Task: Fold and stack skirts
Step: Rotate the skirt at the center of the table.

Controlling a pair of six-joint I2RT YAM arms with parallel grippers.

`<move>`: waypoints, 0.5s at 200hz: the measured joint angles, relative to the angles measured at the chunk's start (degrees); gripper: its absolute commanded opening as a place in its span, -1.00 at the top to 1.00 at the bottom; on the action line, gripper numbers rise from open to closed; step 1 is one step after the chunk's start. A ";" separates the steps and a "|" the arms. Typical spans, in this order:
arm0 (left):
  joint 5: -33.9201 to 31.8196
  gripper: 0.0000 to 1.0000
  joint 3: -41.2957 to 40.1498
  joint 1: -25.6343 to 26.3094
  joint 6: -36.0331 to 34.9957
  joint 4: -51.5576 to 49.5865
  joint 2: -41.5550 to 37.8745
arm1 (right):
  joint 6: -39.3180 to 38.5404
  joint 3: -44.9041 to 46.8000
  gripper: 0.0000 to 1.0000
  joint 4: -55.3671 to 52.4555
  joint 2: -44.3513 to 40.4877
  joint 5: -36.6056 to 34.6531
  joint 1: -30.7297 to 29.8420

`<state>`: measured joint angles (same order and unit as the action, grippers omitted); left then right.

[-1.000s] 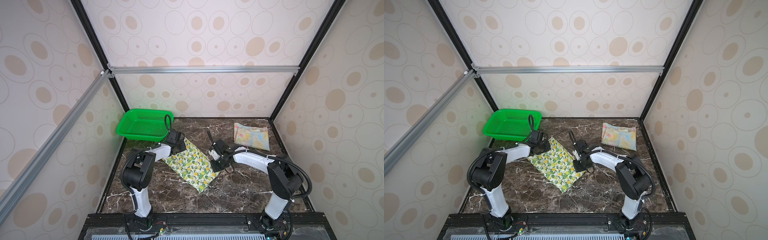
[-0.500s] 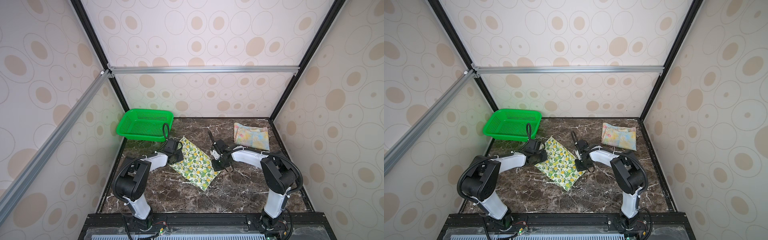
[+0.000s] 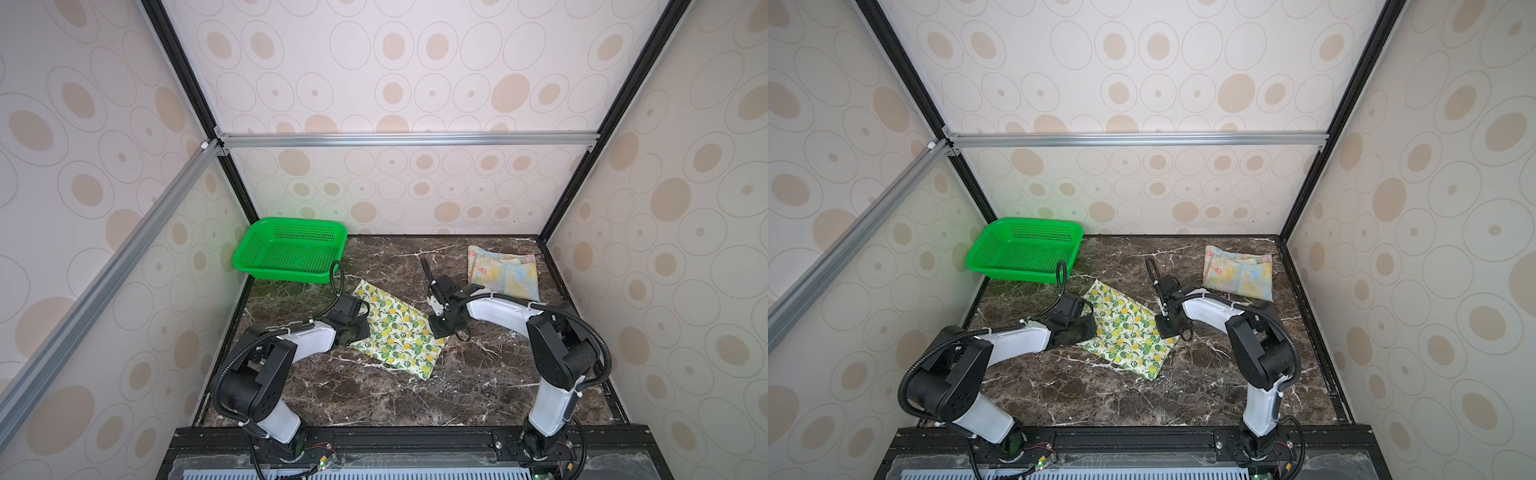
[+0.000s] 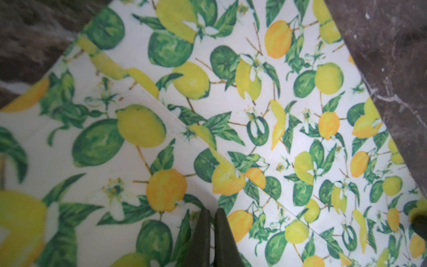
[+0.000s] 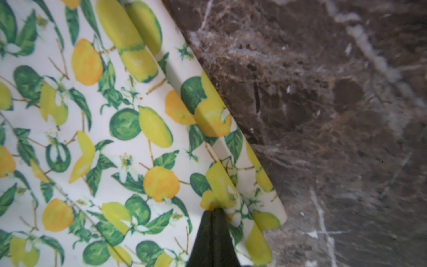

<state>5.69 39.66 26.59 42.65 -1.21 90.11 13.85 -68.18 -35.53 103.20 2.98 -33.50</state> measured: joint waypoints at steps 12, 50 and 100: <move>-0.04 0.85 -1.07 1.38 1.25 -0.04 -1.07 | 0.31 0.31 1.00 -0.92 -2.71 -0.04 -1.09; 0.31 0.85 -3.56 7.93 6.36 -1.22 -4.31 | 3.67 3.45 1.00 -1.79 -11.06 2.23 -6.75; -1.55 0.81 -4.00 10.82 9.27 -5.86 -10.67 | 9.03 9.77 1.00 -0.70 -12.55 6.36 -11.28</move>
<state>4.14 35.66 37.41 51.92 -7.07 79.44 22.87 -58.41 -36.23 90.65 9.34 -44.77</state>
